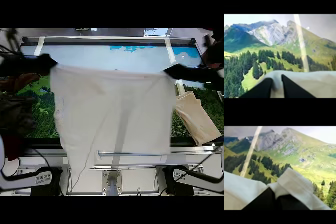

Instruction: Fold the shirts.

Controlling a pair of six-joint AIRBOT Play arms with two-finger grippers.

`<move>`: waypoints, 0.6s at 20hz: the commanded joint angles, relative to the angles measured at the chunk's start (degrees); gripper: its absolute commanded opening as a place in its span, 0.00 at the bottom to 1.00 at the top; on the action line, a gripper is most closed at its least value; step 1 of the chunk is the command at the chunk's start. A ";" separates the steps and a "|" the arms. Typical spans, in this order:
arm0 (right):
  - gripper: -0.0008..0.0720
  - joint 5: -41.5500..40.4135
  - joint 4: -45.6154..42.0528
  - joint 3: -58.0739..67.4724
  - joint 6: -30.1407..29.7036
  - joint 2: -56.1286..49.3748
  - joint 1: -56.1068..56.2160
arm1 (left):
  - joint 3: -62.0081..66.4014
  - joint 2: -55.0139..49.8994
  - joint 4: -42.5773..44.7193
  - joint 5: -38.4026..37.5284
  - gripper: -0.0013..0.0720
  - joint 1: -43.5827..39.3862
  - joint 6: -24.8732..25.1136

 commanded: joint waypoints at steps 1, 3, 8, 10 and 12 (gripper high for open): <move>0.53 -25.09 0.15 -1.68 0.02 -12.35 9.16 | 0.17 -12.81 -2.08 13.27 0.81 -3.39 -3.32; 0.64 -33.53 0.39 -1.51 0.02 -12.85 10.08 | 0.55 -13.31 -4.87 19.47 0.90 -2.56 -3.06; 0.62 -16.24 -12.44 4.90 2.43 -3.56 0.39 | 4.79 0.04 -2.67 11.30 0.89 5.79 7.58; 0.62 -6.71 -24.50 4.76 12.11 3.02 -6.01 | 3.50 9.42 6.88 5.05 0.85 10.12 9.42; 0.62 3.63 -32.39 4.66 16.31 7.78 -11.76 | -3.39 18.32 11.52 -1.07 0.81 15.37 10.01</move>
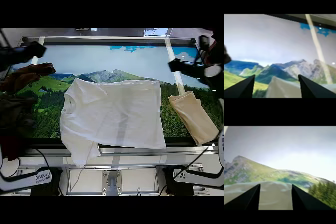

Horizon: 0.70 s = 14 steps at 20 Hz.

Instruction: Fold the shirts.

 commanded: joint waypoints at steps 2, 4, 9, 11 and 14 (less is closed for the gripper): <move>0.62 22.21 -15.23 0.59 7.80 9.62 -11.98 | -16.98 17.73 7.10 -17.49 0.81 11.98 8.07; 0.62 25.57 -14.78 0.59 7.82 11.58 -14.69 | -30.23 21.09 4.70 -25.90 0.81 17.07 9.11; 0.62 27.76 -11.98 0.61 7.58 12.87 -15.19 | -54.82 21.00 -0.42 -24.59 0.81 19.32 1.36; 0.62 27.82 -10.45 0.61 7.54 12.87 -15.19 | -60.78 21.00 -2.45 -21.49 0.81 19.26 1.09; 0.62 27.85 -8.61 0.61 7.13 12.87 -15.19 | -64.15 20.20 -3.30 -18.38 0.81 19.23 -1.11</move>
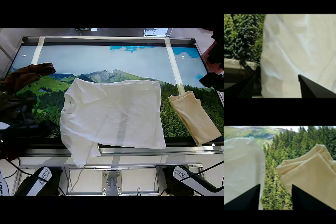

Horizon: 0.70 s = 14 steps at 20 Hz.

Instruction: Fold the shirts.

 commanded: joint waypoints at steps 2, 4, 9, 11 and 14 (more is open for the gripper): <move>0.62 0.92 3.37 0.04 -0.92 0.22 -0.22 | -6.47 -1.60 -1.57 2.29 0.81 -0.11 -3.26; 0.62 0.90 5.01 0.04 -1.20 0.22 -0.22 | -6.49 -4.02 -1.51 2.62 0.81 -2.14 -3.61; 0.62 1.03 6.47 0.04 -1.18 0.22 -0.22 | -6.43 -7.15 -3.32 9.27 0.70 -10.25 -6.40; 0.62 2.10 6.62 0.04 -1.07 0.22 -0.22 | -6.29 -7.13 -5.57 10.45 0.07 -10.73 -5.95; 0.62 14.86 3.23 -3.82 1.66 0.20 -0.22 | -5.20 -7.13 -6.80 10.12 0.04 -10.73 -5.53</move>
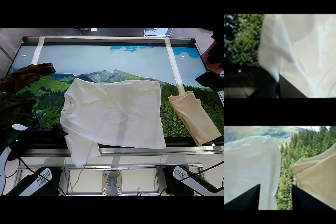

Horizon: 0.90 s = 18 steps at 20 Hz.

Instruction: Fold the shirts.

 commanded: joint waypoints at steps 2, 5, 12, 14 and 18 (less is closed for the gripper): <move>0.62 17.11 -9.66 -12.92 6.14 0.02 -0.24 | 1.62 -0.24 -1.68 0.50 0.04 -0.79 0.04; 0.62 16.46 -9.75 -32.52 8.55 0.00 -2.93 | 2.14 -0.22 -2.78 -0.46 0.04 -0.79 1.73; 0.62 2.73 2.21 -49.59 3.87 -1.20 -4.92 | 2.14 -0.22 -4.22 -0.74 0.04 -0.79 3.37; 0.62 1.33 5.05 -49.81 2.49 -3.61 -4.74 | 2.16 -0.22 -4.22 -1.22 0.04 -0.79 3.91; 0.62 -1.86 4.28 -49.75 1.84 -4.92 -4.48 | 2.16 -0.22 -4.22 -2.27 0.04 -0.79 4.09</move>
